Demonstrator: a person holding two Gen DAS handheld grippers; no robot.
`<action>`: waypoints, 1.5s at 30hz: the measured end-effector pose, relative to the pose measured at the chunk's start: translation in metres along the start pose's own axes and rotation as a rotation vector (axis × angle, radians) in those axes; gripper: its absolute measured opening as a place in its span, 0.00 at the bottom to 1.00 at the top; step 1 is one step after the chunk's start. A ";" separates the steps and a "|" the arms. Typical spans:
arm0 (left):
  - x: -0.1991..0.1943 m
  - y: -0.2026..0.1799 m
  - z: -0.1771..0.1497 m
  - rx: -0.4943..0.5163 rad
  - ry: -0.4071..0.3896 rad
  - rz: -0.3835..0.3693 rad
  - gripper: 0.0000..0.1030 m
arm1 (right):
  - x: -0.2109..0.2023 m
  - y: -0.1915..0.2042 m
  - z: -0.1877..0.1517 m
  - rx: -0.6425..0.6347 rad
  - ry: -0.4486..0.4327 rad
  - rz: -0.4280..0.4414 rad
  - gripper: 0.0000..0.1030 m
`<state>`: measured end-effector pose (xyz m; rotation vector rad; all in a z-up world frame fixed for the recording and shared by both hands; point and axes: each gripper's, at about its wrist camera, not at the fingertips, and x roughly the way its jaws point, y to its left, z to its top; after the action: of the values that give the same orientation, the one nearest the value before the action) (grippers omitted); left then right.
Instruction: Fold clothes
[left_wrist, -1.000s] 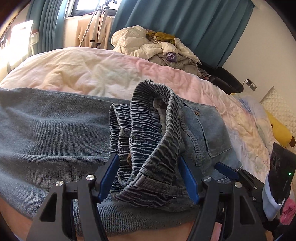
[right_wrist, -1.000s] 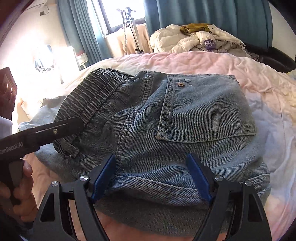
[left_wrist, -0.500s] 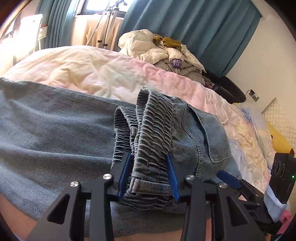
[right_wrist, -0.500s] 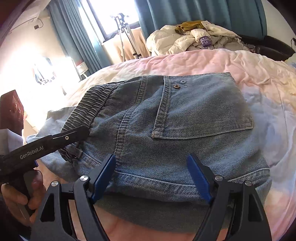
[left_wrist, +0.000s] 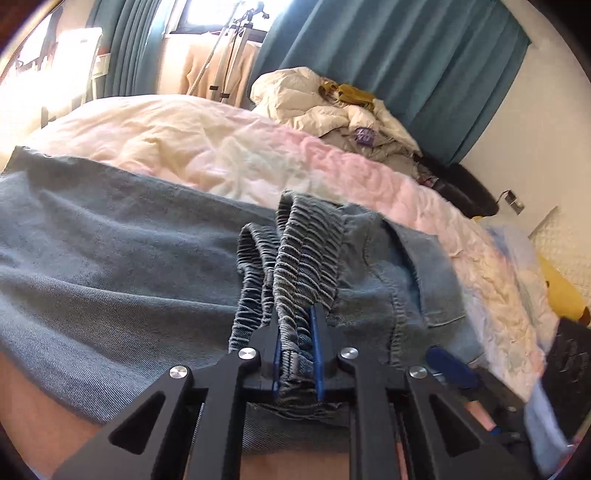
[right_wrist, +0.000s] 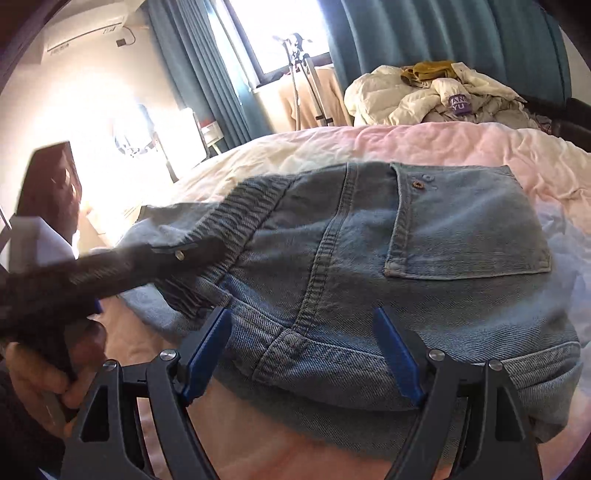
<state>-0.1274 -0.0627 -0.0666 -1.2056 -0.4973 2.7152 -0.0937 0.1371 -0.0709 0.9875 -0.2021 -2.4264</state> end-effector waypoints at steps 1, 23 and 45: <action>0.002 0.001 -0.001 -0.001 0.006 0.007 0.14 | -0.006 -0.002 0.003 0.009 -0.030 0.003 0.78; 0.008 0.007 -0.004 0.014 0.022 0.049 0.17 | -0.062 -0.191 -0.021 0.754 -0.160 0.019 0.78; 0.007 0.013 -0.005 -0.027 0.033 0.053 0.20 | -0.082 -0.157 -0.008 0.630 -0.277 0.208 0.82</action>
<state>-0.1283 -0.0723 -0.0792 -1.2867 -0.5066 2.7359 -0.1010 0.3140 -0.0760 0.8083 -1.1601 -2.3296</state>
